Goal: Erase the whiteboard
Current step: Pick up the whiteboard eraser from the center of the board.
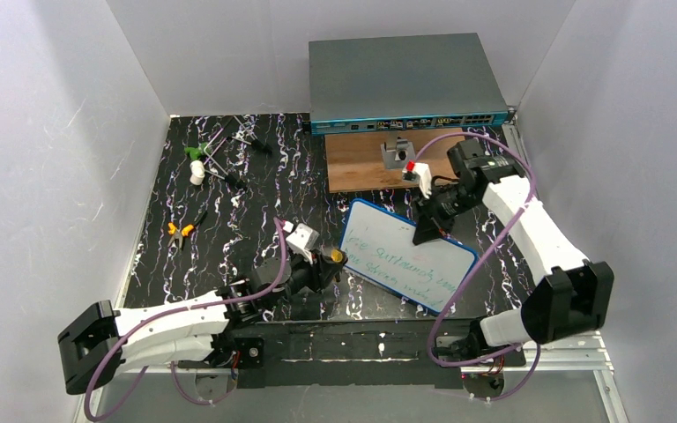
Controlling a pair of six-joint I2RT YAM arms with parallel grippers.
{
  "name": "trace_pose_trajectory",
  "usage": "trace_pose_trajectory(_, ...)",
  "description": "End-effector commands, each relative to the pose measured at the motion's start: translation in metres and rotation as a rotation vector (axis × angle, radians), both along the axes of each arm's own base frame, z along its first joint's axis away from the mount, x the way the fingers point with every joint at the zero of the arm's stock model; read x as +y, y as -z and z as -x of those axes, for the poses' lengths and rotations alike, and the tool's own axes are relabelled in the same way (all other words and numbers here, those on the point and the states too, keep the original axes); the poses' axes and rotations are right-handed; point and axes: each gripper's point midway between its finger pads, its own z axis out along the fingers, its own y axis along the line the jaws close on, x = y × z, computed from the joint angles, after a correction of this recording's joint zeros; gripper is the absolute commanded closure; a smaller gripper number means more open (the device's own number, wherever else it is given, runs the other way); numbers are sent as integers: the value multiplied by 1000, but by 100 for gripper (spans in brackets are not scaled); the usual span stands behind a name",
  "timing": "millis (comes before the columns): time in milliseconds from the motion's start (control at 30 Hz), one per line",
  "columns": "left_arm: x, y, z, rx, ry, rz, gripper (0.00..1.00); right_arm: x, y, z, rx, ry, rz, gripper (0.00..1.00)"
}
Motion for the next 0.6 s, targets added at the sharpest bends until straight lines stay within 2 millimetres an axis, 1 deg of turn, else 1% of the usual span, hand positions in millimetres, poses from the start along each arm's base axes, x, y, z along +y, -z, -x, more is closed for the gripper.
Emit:
trace_pose_trajectory(0, 0, -42, -13, -305, 53, -36, 100, 22, -12, -14, -33, -48, -18, 99)
trace_pose_trajectory(133, 2, -42, -27, -396, 30, -131, 100, 32, -16, -16, -17, -89, -22, 99)
trace_pose_trajectory(200, 1, -39, -36, -405, 8, -168, 100, 34, -15, -17, -6, -96, -22, 99)
trace_pose_trajectory(267, 0, -32, -46, -398, -18, -198, 100, 35, -14, -17, 0, -100, -26, 99)
trace_pose_trajectory(467, 3, -27, -75, -402, -136, -218, 100, 37, -11, -14, 16, -96, -34, 99)
trace_pose_trajectory(567, -2, -28, -85, -405, -159, -208, 100, 38, -8, -13, 28, -94, -37, 99)
